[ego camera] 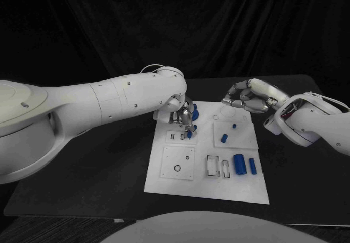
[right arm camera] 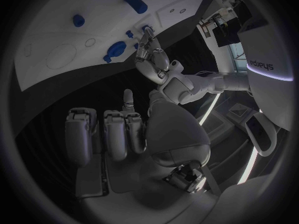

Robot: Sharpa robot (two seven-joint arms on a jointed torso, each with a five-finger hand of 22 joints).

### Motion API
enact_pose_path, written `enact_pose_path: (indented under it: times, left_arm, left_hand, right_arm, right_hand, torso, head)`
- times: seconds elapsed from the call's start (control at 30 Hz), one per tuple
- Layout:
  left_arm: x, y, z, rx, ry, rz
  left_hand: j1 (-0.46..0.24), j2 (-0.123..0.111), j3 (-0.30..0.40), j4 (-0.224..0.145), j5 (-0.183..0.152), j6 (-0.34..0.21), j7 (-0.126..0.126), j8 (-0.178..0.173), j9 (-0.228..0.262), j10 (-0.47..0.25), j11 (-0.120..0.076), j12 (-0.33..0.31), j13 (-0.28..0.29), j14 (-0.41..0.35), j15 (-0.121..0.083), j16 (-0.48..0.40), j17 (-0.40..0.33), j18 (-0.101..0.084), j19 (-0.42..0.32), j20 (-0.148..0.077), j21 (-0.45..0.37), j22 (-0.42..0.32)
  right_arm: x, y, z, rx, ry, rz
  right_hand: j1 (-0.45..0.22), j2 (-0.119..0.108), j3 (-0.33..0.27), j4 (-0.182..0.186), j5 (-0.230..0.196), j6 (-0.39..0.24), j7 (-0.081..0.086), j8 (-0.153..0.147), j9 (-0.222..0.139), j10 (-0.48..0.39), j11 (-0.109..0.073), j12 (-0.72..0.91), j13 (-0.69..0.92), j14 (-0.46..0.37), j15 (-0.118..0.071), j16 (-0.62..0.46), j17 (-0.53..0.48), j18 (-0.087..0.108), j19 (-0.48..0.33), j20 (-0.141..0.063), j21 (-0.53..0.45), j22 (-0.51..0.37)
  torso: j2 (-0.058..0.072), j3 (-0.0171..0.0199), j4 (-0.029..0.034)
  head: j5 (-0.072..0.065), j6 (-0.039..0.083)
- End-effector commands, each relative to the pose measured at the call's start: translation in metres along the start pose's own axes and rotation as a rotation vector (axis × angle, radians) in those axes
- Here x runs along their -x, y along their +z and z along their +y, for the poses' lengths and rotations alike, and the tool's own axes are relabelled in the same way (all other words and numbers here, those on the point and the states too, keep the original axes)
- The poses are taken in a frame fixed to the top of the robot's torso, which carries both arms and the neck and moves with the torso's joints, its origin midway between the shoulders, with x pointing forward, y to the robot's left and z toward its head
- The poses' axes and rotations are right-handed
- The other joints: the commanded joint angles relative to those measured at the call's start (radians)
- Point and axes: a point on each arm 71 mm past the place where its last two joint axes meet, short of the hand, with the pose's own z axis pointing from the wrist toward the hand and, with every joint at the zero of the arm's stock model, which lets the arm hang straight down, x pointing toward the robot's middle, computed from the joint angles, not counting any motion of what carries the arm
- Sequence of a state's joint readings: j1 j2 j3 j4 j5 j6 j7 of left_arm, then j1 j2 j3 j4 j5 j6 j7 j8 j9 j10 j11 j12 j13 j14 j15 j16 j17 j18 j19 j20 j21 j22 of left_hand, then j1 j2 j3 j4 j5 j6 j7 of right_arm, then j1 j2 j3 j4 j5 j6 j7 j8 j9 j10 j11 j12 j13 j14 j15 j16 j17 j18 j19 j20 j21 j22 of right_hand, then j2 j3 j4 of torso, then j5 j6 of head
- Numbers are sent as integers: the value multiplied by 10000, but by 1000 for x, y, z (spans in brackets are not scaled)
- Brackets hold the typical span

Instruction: Assemble the parts on the task board

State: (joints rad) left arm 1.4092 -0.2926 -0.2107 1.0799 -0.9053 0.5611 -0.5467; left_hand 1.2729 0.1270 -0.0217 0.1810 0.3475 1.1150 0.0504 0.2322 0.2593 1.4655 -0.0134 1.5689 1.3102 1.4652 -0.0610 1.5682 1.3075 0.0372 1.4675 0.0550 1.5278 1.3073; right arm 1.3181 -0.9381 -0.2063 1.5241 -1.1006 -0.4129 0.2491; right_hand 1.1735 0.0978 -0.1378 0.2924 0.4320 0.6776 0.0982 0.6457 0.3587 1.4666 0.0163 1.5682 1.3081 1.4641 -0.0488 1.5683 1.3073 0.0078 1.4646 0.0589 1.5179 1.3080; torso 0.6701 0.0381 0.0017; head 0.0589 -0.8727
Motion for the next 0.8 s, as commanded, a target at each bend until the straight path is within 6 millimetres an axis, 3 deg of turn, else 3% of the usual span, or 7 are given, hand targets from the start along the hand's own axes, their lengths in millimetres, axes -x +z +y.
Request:
enact_pose_path:
  times: [0.03, 0.17, 0.3, 0.57, 0.8]
  left_arm:
    - [-1, 1, -3, -258, -104, -25]
    - [-1, 1, -2, -269, -134, -66]
    - [-1, 0, -1, -275, -183, -130]
    - [-2, -1, 2, -255, -327, -332]
    - [-2, -2, 5, -124, -484, -559]
  left_hand:
    - [2, -117, 135, -48, 112, 24, -3, -40, 62, 1053, -66, 19, 2606, 1056, -67, 26, 2633, -119, 338, -89, -63, 1699]
    - [58, -191, 301, -185, 238, 16, -20, -50, 167, 1053, -83, 19, 2606, 1056, -82, 26, 2633, -120, 345, -108, -66, 1705]
    - [276, -333, 771, -561, 158, -5, -47, -68, 360, 1053, -115, 19, 2606, 1056, -120, 26, 2633, -117, 349, -146, -80, 1702]
    - [287, -644, 1548, -1071, 329, 71, -100, 43, 817, 1053, -169, 19, 2606, 1056, -177, 26, 2633, -117, 367, -200, -99, 1709]
    - [-179, -1003, 2713, -1599, 880, -16, -134, 310, 1641, 1053, -229, 19, 2606, 1056, -228, 26, 2633, -116, 389, -262, -134, 1710]
  right_arm:
    - [-1, 0, -1, -200, 42, 108]
    - [-2, 0, -1, -219, 47, 130]
    - [-2, 0, -2, -238, 46, 131]
    - [-1, -1, -3, -283, 41, 120]
    - [-1, -1, -3, -307, 38, 132]
  right_hand:
    - [-35, 66, -52, 6, -22, 73, 10, 40, -12, 1042, 52, 26, 2627, 1067, 62, 25, 2635, 87, 723, 78, -26, 2408]
    - [-36, 67, -54, 5, -22, 76, 9, 41, -12, 1042, 53, 26, 2627, 1067, 62, 25, 2635, 91, 716, 78, -38, 2403]
    - [-35, 67, -55, 3, -22, 78, 9, 41, -13, 1042, 54, 26, 2627, 1067, 63, 25, 2635, 93, 712, 79, -45, 2401]
    - [-31, 64, -58, -4, -21, 83, 8, 41, -14, 1042, 55, 26, 2627, 1067, 64, 25, 2635, 103, 691, 80, -80, 2387]
    - [-23, 61, -62, -11, -19, 81, 10, 37, -19, 1042, 55, 26, 2627, 1065, 66, 23, 2629, 113, 671, 82, -113, 2373]
  torso:
    - [-5, -4, 4]
    - [1, -2, -2]
    - [-3, 3, 1]
    - [-4, 0, 0]
    - [-7, 2, 3]
  head:
    - [14, 1]
    - [30, 1]
    - [44, 1]
    - [58, 1]
    - [111, 1]
